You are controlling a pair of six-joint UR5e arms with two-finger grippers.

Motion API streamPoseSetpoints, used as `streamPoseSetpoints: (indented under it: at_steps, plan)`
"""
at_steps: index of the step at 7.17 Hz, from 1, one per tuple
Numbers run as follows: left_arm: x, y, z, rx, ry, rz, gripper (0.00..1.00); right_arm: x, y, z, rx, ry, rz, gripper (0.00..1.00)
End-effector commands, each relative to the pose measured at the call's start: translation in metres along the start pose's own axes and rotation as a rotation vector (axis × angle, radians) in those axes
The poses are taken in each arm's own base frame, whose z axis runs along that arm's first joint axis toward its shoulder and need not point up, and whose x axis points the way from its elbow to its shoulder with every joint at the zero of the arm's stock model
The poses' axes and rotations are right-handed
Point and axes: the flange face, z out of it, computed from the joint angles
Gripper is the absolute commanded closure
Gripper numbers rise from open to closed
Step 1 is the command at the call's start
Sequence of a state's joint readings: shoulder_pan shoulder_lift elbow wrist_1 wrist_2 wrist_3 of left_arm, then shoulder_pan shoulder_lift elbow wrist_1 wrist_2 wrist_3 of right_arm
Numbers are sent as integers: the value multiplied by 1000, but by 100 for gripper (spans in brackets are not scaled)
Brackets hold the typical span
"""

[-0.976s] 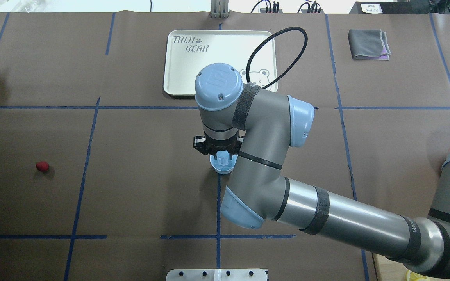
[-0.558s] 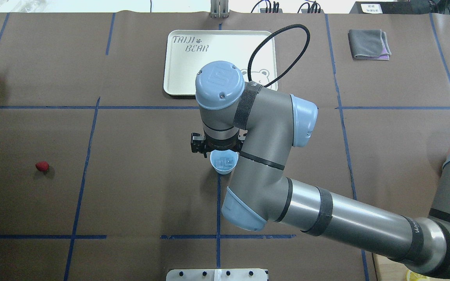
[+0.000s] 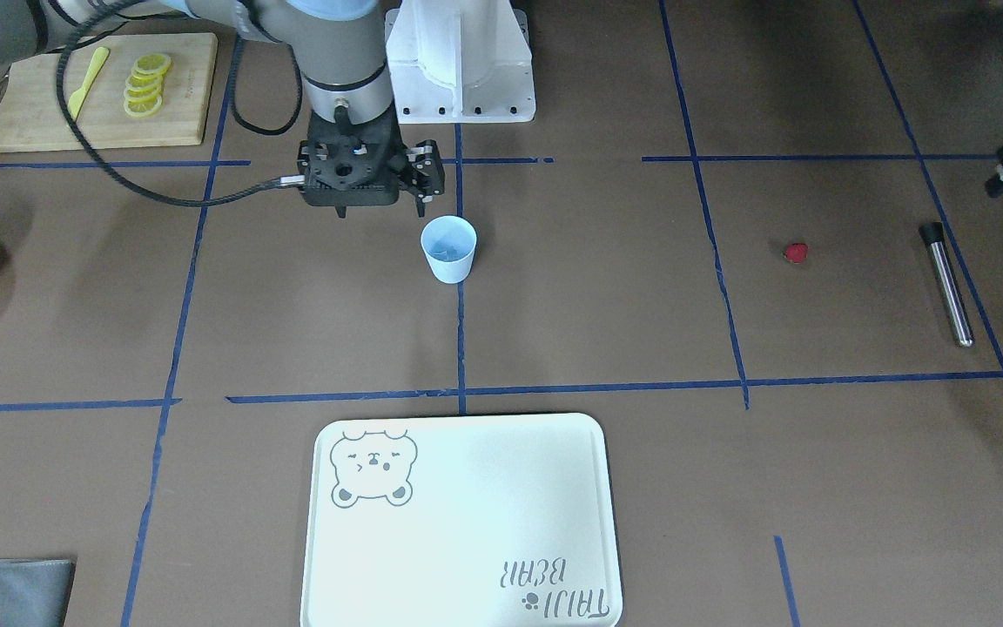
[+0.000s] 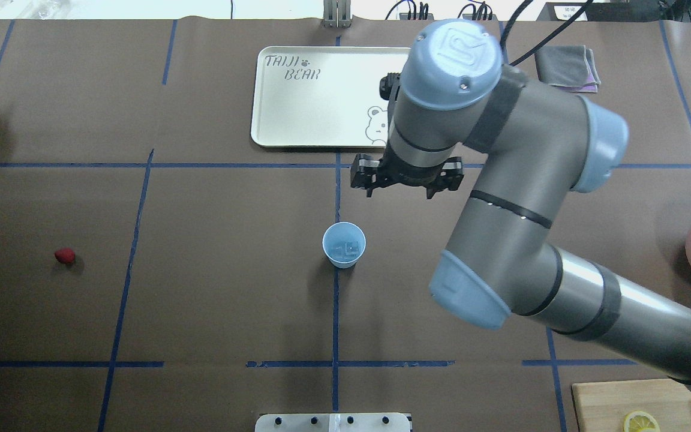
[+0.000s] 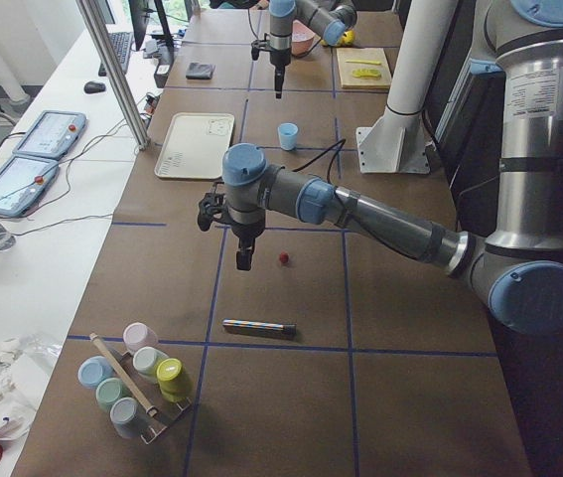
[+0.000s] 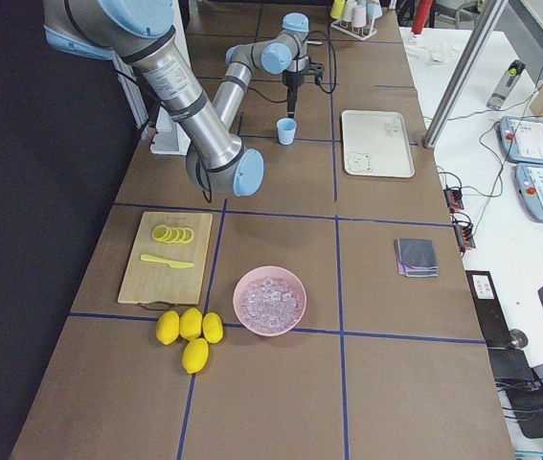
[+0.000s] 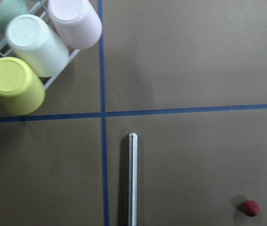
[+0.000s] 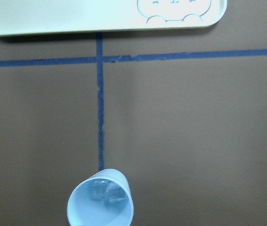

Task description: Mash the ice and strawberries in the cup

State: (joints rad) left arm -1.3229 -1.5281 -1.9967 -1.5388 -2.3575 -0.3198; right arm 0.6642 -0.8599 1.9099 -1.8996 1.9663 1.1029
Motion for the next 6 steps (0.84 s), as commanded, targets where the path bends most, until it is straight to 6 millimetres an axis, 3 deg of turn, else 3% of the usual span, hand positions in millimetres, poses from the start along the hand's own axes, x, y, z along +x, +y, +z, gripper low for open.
streamPoseSetpoints:
  at_steps: [1, 2, 3, 4, 5, 6]
  plan:
    - [65, 10, 39, 30, 18, -11, 0, 95, -33, -33, 38, 9, -91, 1]
    - [71, 24, 61, 75, -3, -16, 0, 140, -46, -41, 43, 30, -165, 1]
    - [76, 27, 96, 116, 11, -36, 0, 185, -58, -45, 20, 28, -183, 1]
    - [66, 28, 132, 174, 48, -33, 0, 224, -67, -50, 8, 34, -225, 1]
    - [61, 36, 168, 210, 92, -54, 0, 258, -70, -48, -1, 60, -249, 1]
    - [80, 45, 190, 237, 69, -58, 0, 275, -71, -46, -7, 72, -253, 1]
